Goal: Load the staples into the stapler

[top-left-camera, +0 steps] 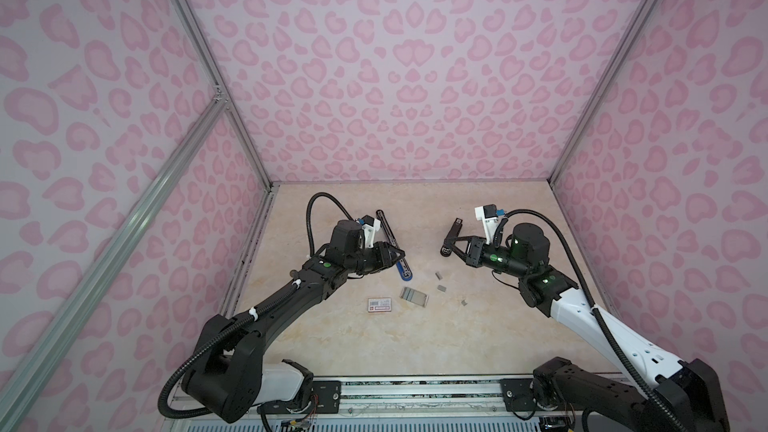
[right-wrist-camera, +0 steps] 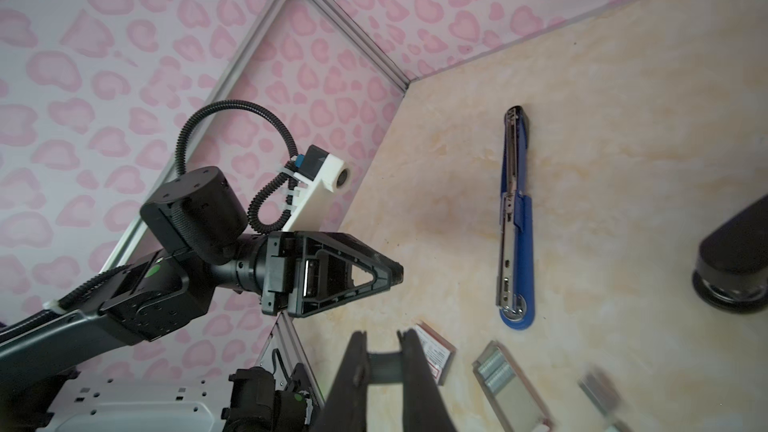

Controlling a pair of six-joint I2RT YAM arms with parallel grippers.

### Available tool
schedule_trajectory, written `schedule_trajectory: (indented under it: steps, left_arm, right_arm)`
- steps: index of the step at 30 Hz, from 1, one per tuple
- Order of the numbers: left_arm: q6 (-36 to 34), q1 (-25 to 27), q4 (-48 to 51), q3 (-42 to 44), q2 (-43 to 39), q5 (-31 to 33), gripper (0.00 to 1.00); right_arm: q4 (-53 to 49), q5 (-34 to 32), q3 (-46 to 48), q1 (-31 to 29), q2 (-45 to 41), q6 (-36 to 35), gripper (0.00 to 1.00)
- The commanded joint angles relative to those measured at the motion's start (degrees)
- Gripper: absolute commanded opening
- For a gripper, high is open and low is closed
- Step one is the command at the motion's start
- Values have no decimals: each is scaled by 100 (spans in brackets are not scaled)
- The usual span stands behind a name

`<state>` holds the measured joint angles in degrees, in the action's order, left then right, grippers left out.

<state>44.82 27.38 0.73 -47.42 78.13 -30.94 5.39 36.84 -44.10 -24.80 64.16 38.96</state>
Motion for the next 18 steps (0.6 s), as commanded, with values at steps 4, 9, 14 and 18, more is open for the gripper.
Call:
schedule_trajectory:
  steps: [4, 9, 14, 18]
  left_arm:
    - [-98, -13, 120, 56, 97, 167, 40]
    - [-233, -11, 313, 75, 50, 210, 40]
    - [-417, -9, 636, 121, 92, 279, 41]
    - [-615, 45, 926, 111, 191, 263, 41]
  right_arm:
    - [-1048, -562, -190, -73, 248, -603, 14]
    - [-1410, -918, -134, -196, 414, -840, 15]
    - [-1935, -1616, -107, -423, 711, -1189, 16]
    - [-1857, -1815, 34, -474, 1031, -1216, 16]
